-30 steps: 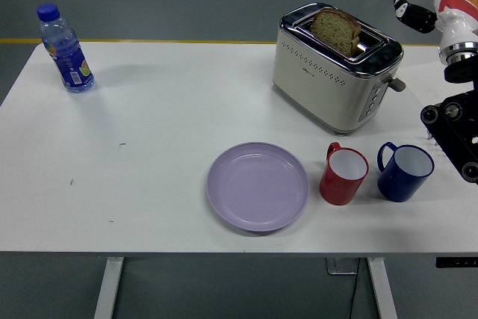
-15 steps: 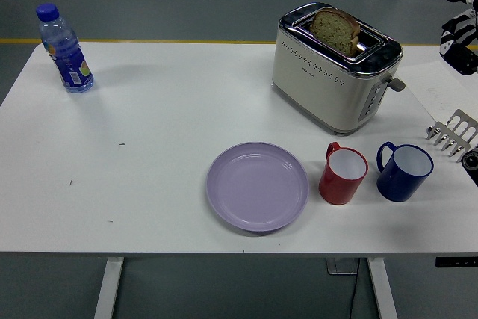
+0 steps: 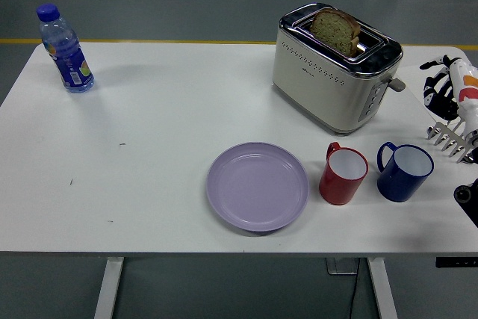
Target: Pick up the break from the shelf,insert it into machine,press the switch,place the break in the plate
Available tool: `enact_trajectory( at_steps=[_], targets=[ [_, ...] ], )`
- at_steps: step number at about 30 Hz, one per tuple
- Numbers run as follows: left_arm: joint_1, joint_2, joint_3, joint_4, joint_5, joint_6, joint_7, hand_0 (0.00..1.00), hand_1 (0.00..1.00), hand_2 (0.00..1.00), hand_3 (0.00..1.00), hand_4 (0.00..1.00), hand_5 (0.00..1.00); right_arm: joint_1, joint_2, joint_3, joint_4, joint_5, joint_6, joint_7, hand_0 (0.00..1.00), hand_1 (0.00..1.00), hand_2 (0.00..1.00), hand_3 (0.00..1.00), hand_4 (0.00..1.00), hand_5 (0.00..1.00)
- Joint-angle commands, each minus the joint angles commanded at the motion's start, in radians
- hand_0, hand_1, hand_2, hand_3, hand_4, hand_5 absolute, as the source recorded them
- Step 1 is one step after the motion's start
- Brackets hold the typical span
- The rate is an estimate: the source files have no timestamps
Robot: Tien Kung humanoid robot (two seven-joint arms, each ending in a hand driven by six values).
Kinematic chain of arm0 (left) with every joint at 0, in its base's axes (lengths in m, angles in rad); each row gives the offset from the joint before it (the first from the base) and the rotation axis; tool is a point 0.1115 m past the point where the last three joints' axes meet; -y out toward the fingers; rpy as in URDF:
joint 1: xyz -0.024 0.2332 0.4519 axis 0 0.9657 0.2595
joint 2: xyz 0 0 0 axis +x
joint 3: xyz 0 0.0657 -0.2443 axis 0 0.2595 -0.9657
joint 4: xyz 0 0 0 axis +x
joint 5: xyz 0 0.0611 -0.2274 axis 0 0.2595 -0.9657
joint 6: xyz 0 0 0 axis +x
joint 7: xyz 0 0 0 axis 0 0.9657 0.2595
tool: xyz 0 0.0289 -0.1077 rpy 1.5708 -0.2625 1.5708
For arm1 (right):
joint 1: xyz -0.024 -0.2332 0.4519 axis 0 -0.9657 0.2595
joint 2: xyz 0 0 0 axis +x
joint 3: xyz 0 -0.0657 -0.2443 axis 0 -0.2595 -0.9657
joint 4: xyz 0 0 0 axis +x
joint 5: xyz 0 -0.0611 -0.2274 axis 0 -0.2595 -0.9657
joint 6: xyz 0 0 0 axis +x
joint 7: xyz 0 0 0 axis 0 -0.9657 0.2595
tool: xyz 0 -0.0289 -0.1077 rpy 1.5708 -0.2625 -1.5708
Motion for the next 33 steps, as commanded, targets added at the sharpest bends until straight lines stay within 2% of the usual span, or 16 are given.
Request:
enact_trajectory(
  at_steps=[8,19,33],
  targets=[
    [0.004,-0.003,-0.004,0.0,0.009,-0.001,0.004,0.657,0.618,0.664,0.611,0.437,0.878,0.021,0.027,-0.028,-0.058,-0.016,0.013,-0.004,0.219,0.204,0.301,0.57,0.369,0.002],
    [0.003,-0.002,0.005,0.0,-0.002,-0.001,0.002,0.656,0.62,0.665,0.611,0.434,0.877,0.05,0.072,-0.048,-0.104,-0.022,0.008,0.001,0.209,0.196,0.296,0.564,0.37,0.002],
    [-0.002,-0.001,0.011,0.0,-0.011,0.0,0.001,0.656,0.621,0.664,0.612,0.433,0.878,0.077,0.104,-0.052,-0.16,-0.015,0.006,0.006,0.203,0.19,0.288,0.563,0.373,0.002]
  ],
)
